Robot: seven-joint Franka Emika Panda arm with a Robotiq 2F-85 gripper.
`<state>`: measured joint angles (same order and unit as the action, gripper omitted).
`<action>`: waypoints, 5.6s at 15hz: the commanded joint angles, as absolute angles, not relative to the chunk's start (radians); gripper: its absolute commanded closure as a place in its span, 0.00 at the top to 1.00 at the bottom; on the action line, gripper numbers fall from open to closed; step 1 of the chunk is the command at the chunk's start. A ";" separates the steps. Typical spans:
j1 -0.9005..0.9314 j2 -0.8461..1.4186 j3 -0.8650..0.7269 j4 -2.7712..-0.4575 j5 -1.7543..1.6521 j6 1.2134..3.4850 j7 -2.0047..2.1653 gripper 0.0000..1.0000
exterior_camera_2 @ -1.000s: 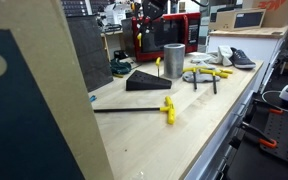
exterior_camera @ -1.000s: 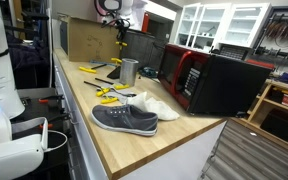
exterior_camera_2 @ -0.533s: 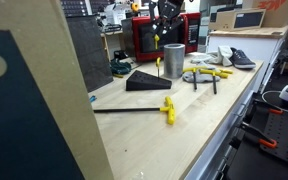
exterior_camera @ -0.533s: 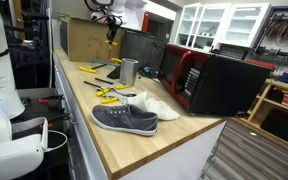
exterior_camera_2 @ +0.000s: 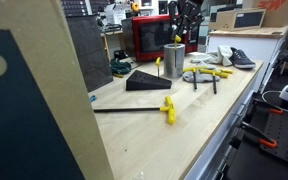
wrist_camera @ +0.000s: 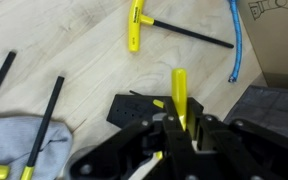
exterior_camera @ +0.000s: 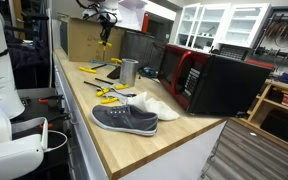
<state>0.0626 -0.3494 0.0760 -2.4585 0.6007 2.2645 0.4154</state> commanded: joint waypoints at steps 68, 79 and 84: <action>0.094 0.054 0.077 -2.216 0.646 2.436 0.409 0.04; 0.088 0.040 0.069 -2.234 0.624 2.422 0.478 0.04; 0.085 0.036 0.066 -2.241 0.617 2.415 0.504 0.04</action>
<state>0.0920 0.0562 0.0678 -2.2377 0.6333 2.4435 0.4659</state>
